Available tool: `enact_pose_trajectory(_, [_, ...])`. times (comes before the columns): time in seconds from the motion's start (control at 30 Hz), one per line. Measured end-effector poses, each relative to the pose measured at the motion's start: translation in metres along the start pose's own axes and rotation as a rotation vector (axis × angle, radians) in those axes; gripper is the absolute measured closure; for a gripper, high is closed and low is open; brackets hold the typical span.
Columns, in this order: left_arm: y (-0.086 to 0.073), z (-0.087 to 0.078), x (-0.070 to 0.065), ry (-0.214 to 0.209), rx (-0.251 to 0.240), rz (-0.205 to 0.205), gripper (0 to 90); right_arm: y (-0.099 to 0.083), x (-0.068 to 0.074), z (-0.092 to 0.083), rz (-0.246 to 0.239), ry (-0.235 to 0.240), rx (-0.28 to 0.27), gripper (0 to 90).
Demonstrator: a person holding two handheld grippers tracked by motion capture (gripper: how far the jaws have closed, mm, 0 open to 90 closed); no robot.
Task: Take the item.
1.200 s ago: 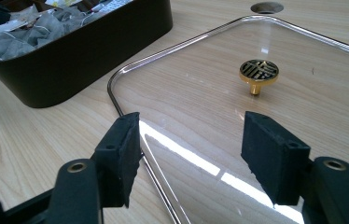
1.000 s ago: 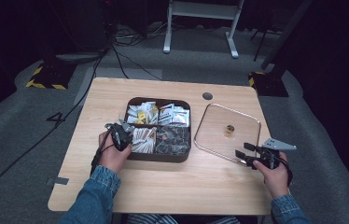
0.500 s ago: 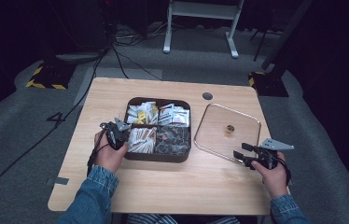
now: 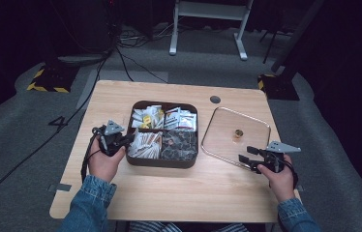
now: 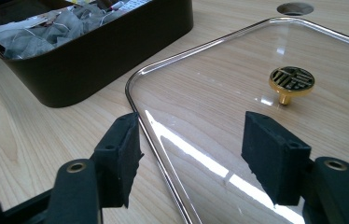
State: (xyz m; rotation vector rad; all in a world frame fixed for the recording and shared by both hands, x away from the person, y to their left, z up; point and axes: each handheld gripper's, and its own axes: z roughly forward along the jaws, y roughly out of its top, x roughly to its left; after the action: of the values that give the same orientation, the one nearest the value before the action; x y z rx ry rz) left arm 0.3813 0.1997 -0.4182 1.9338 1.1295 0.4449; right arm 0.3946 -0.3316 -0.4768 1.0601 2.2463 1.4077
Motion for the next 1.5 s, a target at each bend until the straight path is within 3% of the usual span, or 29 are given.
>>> enact_pose_trajectory(0.1, [0.001, -0.008, -0.002, -0.056, -0.025, -0.017, 88.2, 0.001, 0.0, 0.002, 0.001, 0.006, 0.002, 37.8])
enact_pose_trajectory(0.27, [0.003, -0.017, -0.007, -0.1, -0.05, -0.013, 88.2, 0.001, 0.0, 0.005, 0.0, 0.012, 0.004, 37.7])
enact_pose_trajectory(0.6, [0.011, -0.025, -0.03, -0.169, -0.072, 0.036, 88.2, 0.0, 0.0, 0.006, 0.004, 0.014, 0.006, 37.5])
enact_pose_trajectory(1.0, [0.013, -0.023, -0.063, -0.266, -0.044, 0.115, 88.1, 0.0, 0.002, 0.008, -0.016, 0.014, 0.027, 36.7])
enact_pose_trajectory(1.2, [0.009, -0.014, -0.081, -0.303, -0.003, 0.169, 88.2, 0.0, 0.001, 0.006, -0.017, 0.01, 0.025, 36.3])
enact_pose_trajectory(1.5, [0.003, -0.004, -0.108, -0.39, 0.035, 0.217, 88.1, 0.0, 0.002, 0.007, -0.021, 0.011, 0.032, 35.8])
